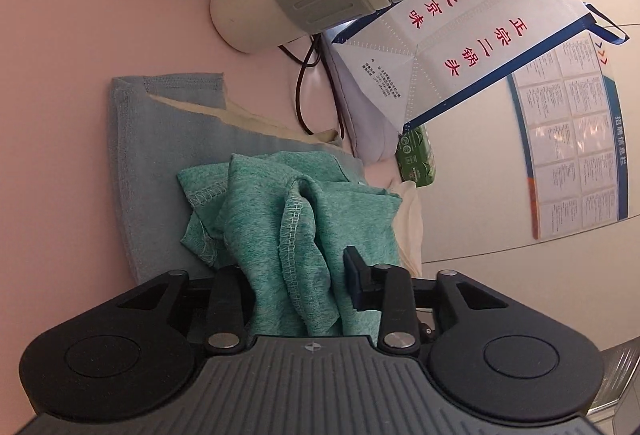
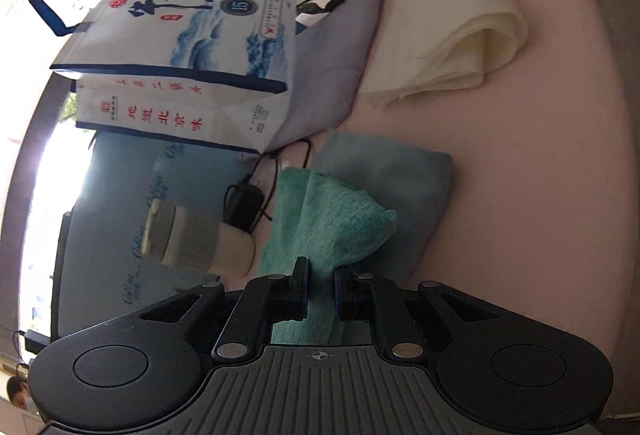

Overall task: Fold clothes
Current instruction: 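Carry the teal bundle with both grippers onto the grey cloth pile, then open both grippers and release the teal bundle on the grey pile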

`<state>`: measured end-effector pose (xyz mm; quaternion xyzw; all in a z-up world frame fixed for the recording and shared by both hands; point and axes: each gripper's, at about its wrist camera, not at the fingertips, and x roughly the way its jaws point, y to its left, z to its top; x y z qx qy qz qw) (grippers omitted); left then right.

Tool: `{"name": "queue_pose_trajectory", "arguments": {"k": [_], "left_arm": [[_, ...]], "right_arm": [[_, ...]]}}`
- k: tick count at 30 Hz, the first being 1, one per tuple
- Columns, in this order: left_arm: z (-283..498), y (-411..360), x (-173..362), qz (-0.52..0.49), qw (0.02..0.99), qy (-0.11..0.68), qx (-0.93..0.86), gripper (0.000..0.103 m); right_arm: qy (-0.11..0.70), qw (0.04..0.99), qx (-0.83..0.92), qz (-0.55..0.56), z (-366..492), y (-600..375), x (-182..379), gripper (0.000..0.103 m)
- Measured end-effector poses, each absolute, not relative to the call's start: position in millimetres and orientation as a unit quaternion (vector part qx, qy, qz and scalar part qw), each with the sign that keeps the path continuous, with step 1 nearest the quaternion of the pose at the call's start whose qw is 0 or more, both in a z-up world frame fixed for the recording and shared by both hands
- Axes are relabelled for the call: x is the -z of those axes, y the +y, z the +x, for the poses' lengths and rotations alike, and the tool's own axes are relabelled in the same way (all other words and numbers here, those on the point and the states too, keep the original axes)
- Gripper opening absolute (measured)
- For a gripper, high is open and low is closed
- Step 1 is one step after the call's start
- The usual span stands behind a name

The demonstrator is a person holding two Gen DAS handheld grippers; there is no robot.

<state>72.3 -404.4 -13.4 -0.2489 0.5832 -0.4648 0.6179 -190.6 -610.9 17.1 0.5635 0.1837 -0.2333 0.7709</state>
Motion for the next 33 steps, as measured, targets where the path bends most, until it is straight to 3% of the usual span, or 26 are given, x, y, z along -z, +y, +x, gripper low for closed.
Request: {"name": "queue_pose_trajectory", "arguments": {"k": [3,5,6,7,10,12,22,28,30,33], "left_arm": [[75,-403,11,-0.248,0.62,0.583,0.463,0.046],[76,-398,6,-0.256,0.625,0.576,0.461,0.06],[78,-394,1,-0.257,0.629,0.571,0.46,0.073],[79,-389,-4,-0.256,0.637,0.565,0.457,0.08],[84,-370,-15,-0.252,0.664,0.548,0.443,0.084],[86,-356,-19,-0.25,0.678,0.542,0.429,0.084],[70,-298,-24,-0.196,0.726,0.547,0.368,0.099],[53,-259,-23,-0.159,0.742,0.557,0.336,0.099],[46,-244,-24,-0.141,0.749,0.561,0.324,0.099],[33,-220,-25,-0.108,0.761,0.563,0.305,0.1]], "right_arm": [[0.19,0.756,0.247,0.575,-198,-611,-7,0.016],[0.194,0.756,0.253,0.572,-199,-609,-8,0.022],[0.195,0.756,0.261,0.567,-200,-608,-11,0.03],[0.197,0.757,0.269,0.562,-201,-607,-13,0.038],[0.194,0.757,0.287,0.554,-208,-606,-17,0.055],[0.193,0.755,0.296,0.552,-213,-607,-17,0.061],[0.218,0.74,0.313,0.555,-215,-587,-15,0.074],[0.247,0.742,0.319,0.536,-212,-569,-19,0.076],[0.258,0.743,0.32,0.528,-210,-560,-20,0.083],[0.283,0.75,0.324,0.503,-204,-545,-23,0.084]]}}
